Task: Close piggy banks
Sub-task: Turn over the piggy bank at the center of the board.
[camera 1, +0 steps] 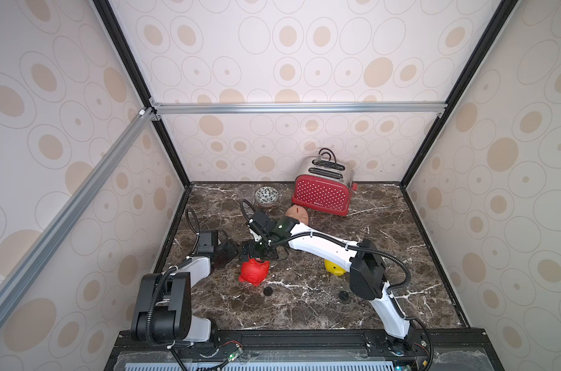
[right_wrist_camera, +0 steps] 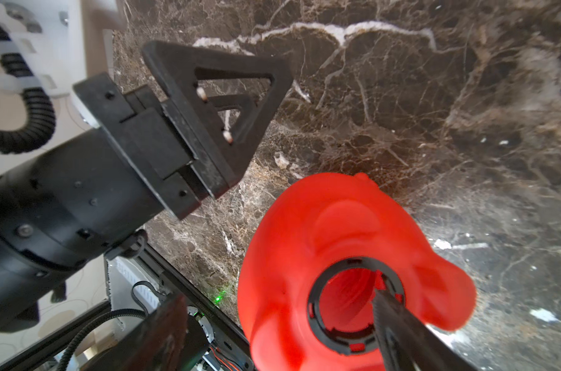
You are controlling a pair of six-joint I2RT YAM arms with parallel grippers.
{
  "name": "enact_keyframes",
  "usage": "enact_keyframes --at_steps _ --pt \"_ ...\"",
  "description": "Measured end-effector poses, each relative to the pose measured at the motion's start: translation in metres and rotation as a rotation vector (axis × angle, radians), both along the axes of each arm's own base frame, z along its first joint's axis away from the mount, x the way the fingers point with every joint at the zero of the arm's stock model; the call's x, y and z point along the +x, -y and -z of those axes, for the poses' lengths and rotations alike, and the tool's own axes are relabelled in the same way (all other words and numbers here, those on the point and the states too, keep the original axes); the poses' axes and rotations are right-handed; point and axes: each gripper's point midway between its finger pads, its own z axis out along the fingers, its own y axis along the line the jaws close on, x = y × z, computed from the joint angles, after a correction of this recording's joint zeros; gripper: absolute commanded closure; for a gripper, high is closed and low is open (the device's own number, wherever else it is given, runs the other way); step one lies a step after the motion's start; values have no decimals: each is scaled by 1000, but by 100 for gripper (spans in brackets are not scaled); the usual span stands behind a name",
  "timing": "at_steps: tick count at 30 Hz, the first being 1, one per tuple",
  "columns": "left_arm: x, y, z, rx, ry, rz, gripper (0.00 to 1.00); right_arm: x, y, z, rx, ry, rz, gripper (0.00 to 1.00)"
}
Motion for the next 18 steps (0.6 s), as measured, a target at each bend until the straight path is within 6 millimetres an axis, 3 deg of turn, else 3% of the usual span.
enact_keyframes --at_steps 5,12,18 --pt "-10 -9 1 32 -31 -33 31 2 3 -5 -19 19 -4 7" --pt "-23 -14 1 50 -51 -52 30 8 -3 -32 16 68 -25 6" --pt "-34 -18 -9 66 -50 -76 29 14 5 -30 -21 106 -34 8"
